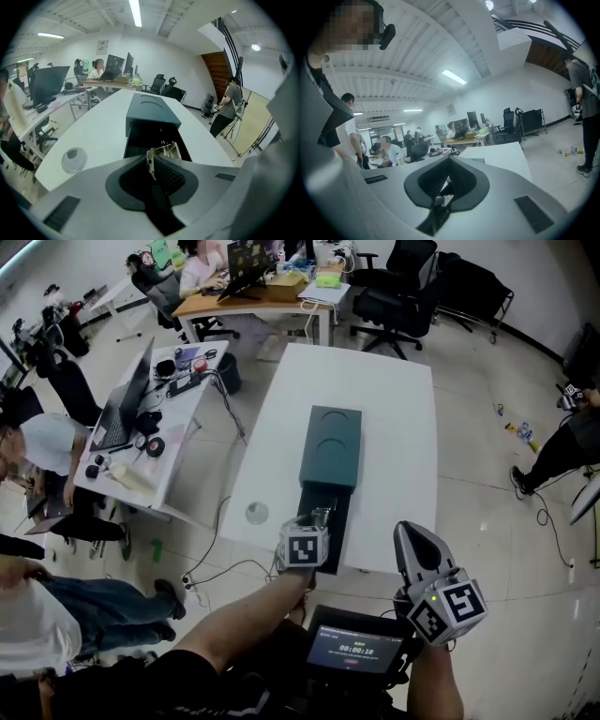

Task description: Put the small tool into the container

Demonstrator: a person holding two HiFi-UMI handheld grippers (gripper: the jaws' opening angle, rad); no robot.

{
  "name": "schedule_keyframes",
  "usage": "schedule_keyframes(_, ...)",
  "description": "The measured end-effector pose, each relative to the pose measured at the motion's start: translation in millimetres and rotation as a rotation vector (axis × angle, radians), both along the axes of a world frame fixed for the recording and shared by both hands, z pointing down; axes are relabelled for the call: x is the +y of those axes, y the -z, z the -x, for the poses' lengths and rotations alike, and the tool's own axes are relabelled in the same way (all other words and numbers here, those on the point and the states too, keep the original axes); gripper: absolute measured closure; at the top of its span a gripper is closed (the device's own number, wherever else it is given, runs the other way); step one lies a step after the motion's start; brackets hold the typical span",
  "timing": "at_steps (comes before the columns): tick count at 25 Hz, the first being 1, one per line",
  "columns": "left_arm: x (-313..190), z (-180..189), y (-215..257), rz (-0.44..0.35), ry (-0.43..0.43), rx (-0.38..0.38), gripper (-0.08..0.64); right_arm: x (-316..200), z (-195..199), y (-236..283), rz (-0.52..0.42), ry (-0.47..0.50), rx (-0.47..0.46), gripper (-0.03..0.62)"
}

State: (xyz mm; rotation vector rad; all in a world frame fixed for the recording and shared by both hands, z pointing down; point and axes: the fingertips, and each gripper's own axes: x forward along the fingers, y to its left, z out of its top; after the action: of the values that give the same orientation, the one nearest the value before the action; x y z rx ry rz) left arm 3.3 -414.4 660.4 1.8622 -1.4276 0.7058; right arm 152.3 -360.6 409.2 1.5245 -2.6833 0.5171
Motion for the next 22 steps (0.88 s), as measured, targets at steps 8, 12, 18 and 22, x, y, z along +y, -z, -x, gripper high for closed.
schedule_keyframes(8,1,-13,-2,0.012,-0.045,0.005,0.482,1,2,0,0.001,0.002,-0.003,0.574)
schedule_keyframes(12,-2,-12,-4,0.014,-0.057,-0.004,0.482,1,3,0,0.002,-0.005,-0.003,0.574)
schedule_keyframes(18,0,-15,-7,0.033,-0.08,-0.016,0.482,2,0,1,0.003,-0.01,-0.004,0.574)
schedule_keyframes(22,1,-18,-9,0.043,-0.074,-0.018,0.482,4,-1,1,0.003,-0.012,-0.006,0.574)
